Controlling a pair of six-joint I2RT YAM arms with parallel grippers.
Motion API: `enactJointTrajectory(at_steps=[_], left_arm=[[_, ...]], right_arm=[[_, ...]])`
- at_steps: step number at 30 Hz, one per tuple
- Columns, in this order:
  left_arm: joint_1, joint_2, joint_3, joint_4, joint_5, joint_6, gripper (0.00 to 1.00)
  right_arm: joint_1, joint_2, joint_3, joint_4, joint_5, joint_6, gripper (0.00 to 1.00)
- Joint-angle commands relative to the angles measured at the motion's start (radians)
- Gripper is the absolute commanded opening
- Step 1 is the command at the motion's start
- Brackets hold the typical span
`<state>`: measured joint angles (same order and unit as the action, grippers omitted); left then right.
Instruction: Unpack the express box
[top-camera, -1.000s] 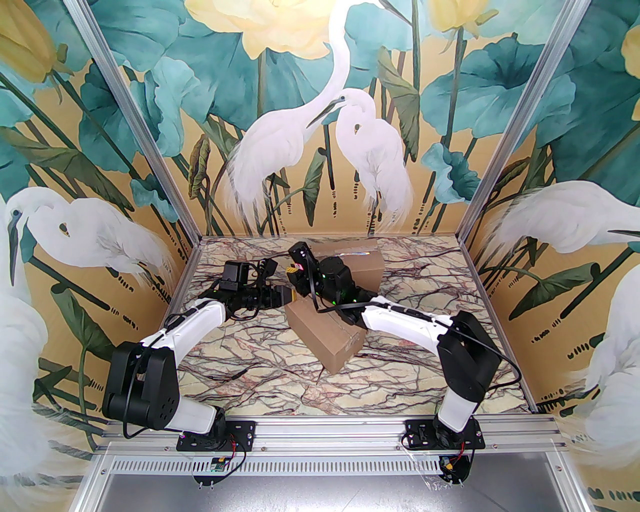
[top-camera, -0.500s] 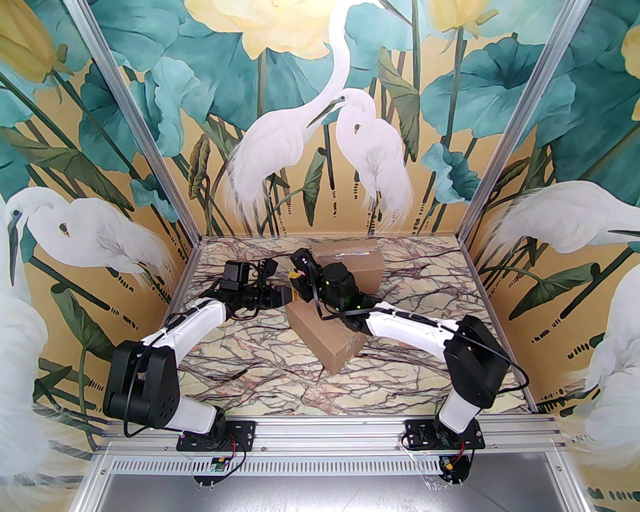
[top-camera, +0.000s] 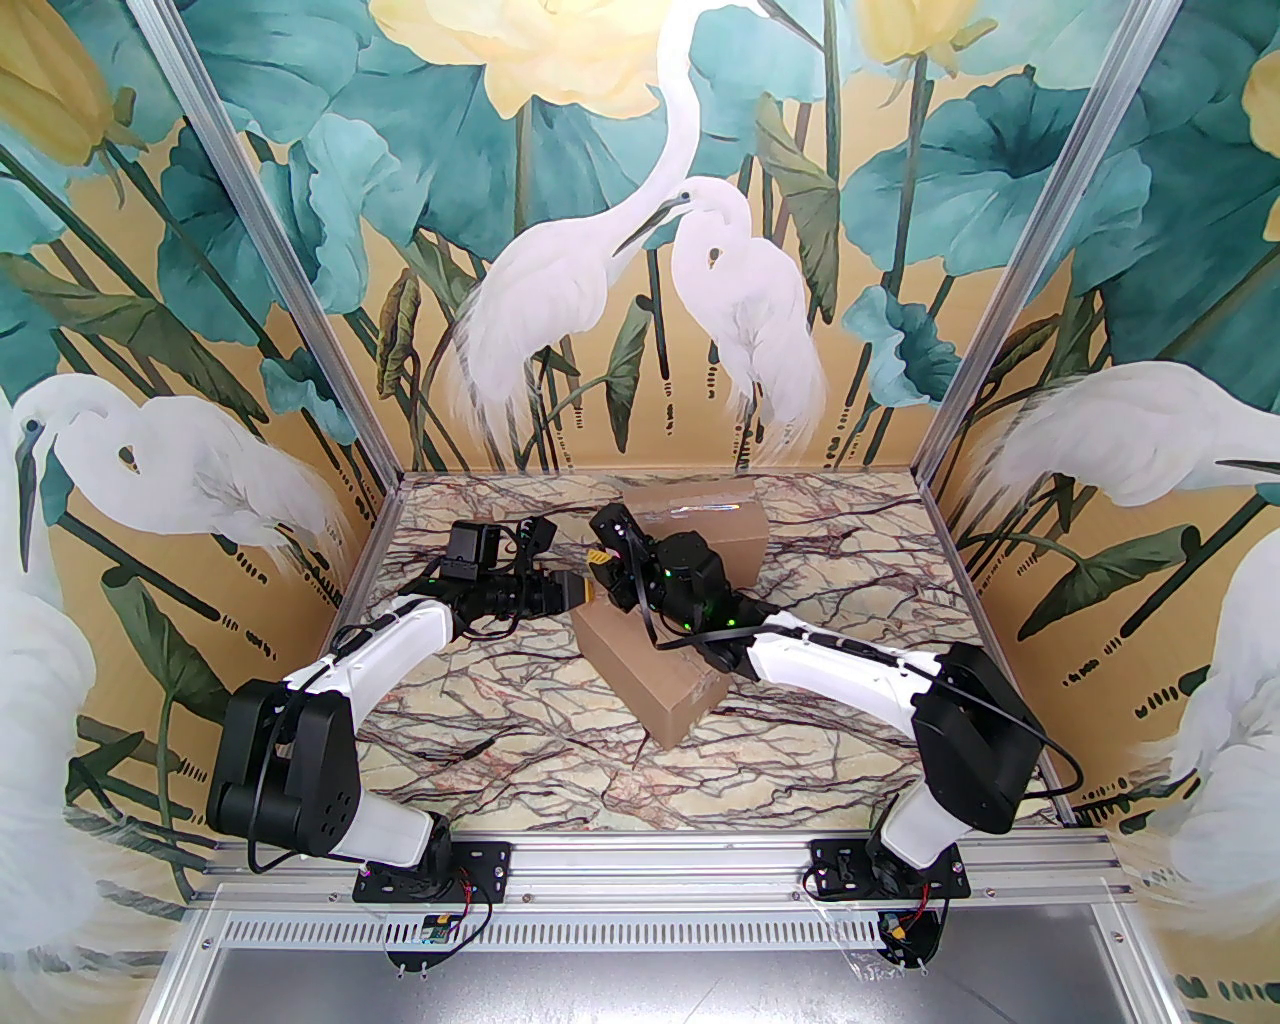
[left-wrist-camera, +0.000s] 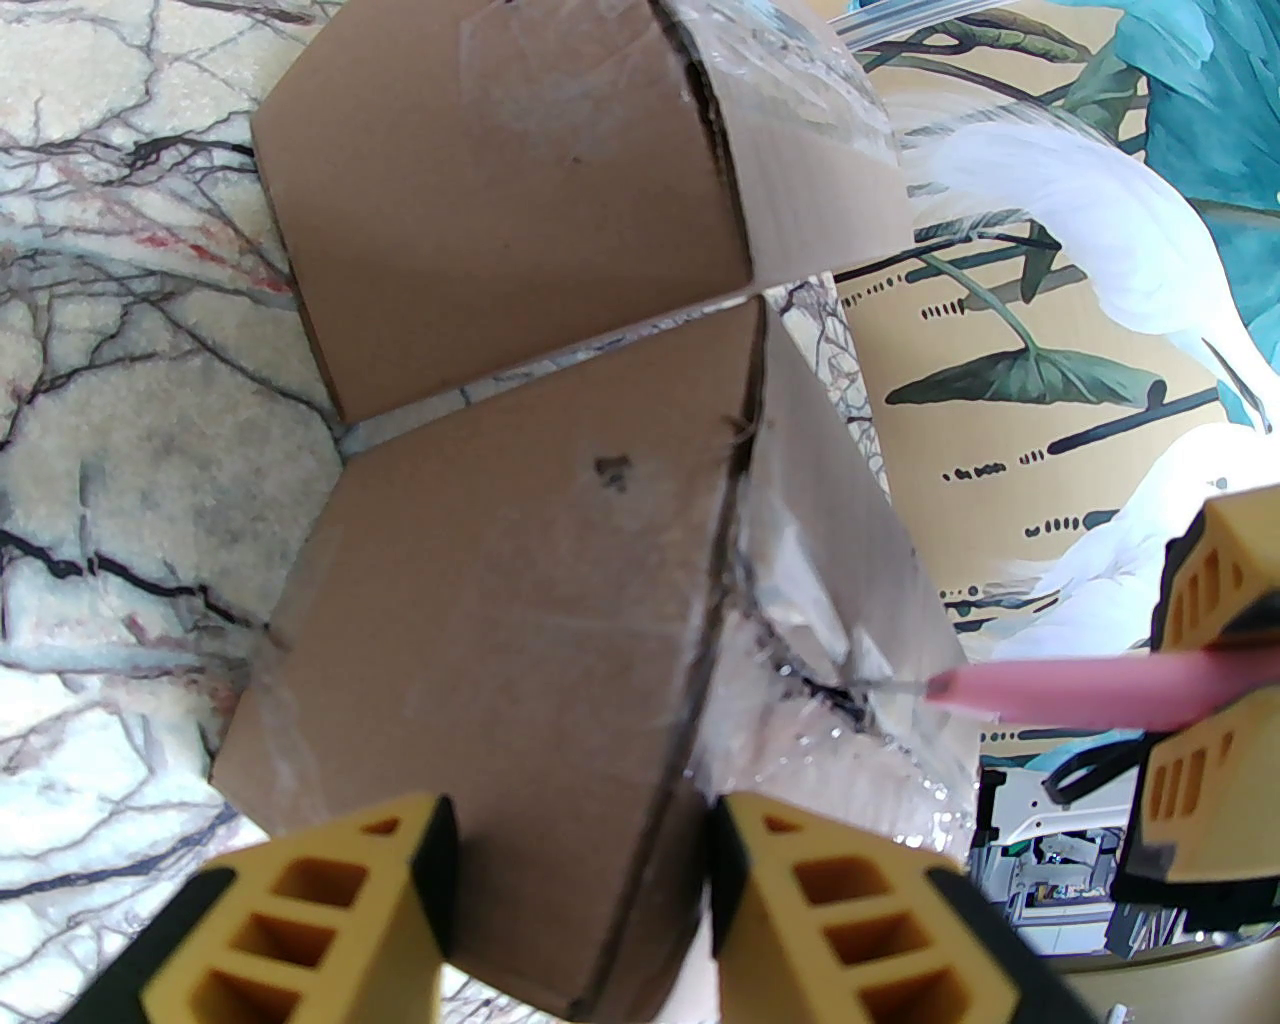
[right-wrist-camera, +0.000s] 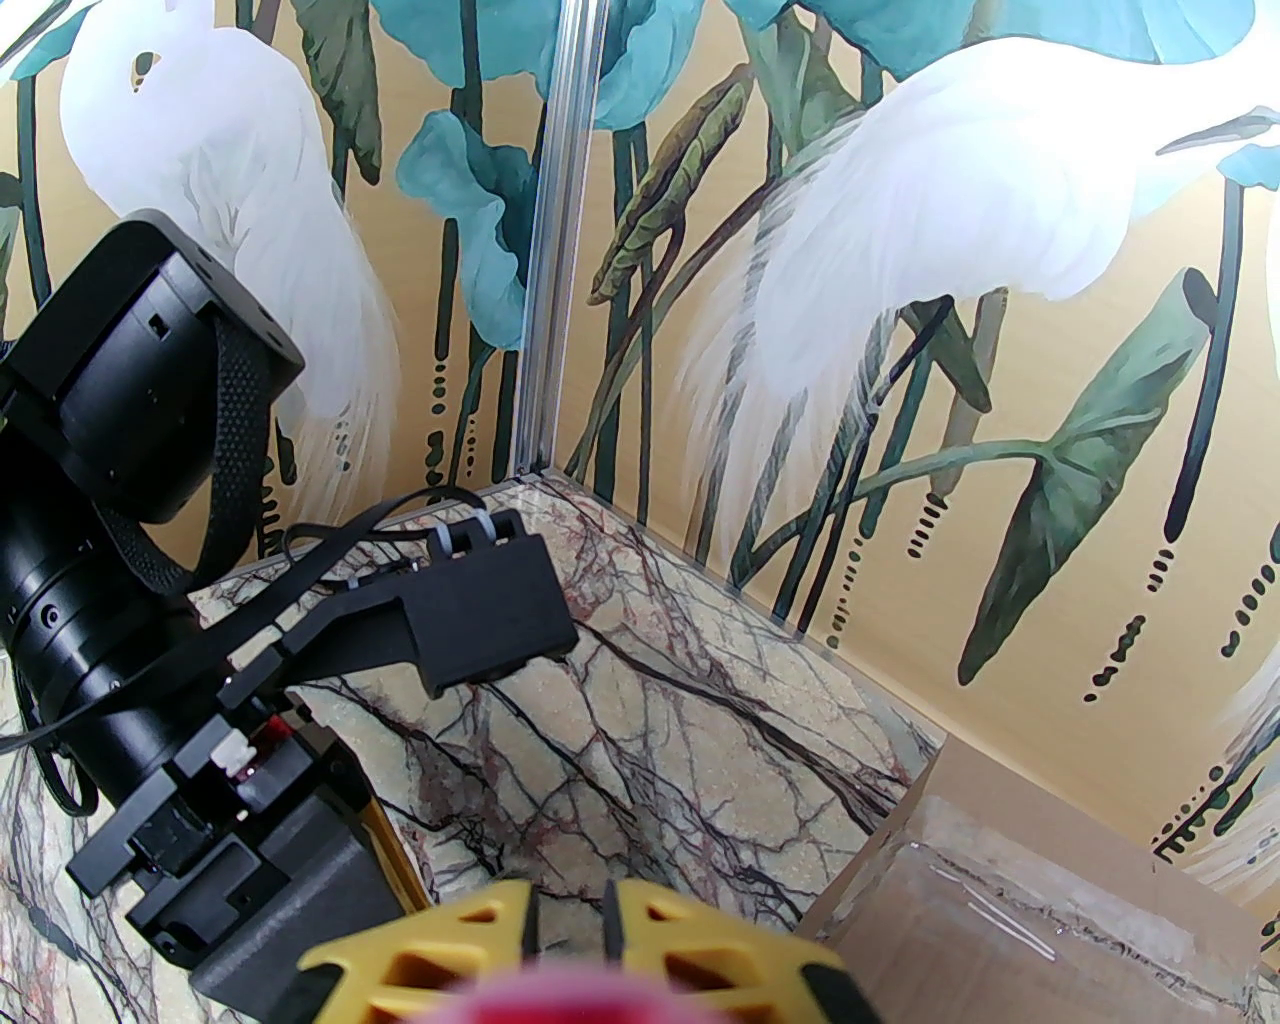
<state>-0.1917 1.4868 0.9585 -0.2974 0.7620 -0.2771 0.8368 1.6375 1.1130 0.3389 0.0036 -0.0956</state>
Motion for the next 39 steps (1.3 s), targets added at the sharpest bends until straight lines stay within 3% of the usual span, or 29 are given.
enactJointTrajectory(at_steps=[1, 20, 23, 29, 39], left_arm=[[0.008, 0.048, -0.01, -0.088, -0.146, -0.011, 0.45], [0.008, 0.018, -0.015, -0.06, -0.129, -0.075, 0.46], [0.008, -0.006, -0.003, -0.06, -0.115, -0.074, 0.51], [0.003, -0.072, 0.048, -0.077, -0.09, -0.043, 0.74], [-0.008, 0.031, 0.256, -0.198, -0.096, 0.085, 0.81]], right_arm=[[0.004, -0.04, -0.017, -0.05, -0.005, 0.002, 0.0], [0.022, -0.084, -0.021, -0.138, 0.018, 0.077, 0.0], [0.022, -0.078, -0.026, -0.117, 0.021, 0.075, 0.0], [0.022, -0.071, -0.015, -0.071, 0.004, 0.079, 0.0], [0.021, -0.059, 0.016, -0.017, -0.044, 0.07, 0.0]])
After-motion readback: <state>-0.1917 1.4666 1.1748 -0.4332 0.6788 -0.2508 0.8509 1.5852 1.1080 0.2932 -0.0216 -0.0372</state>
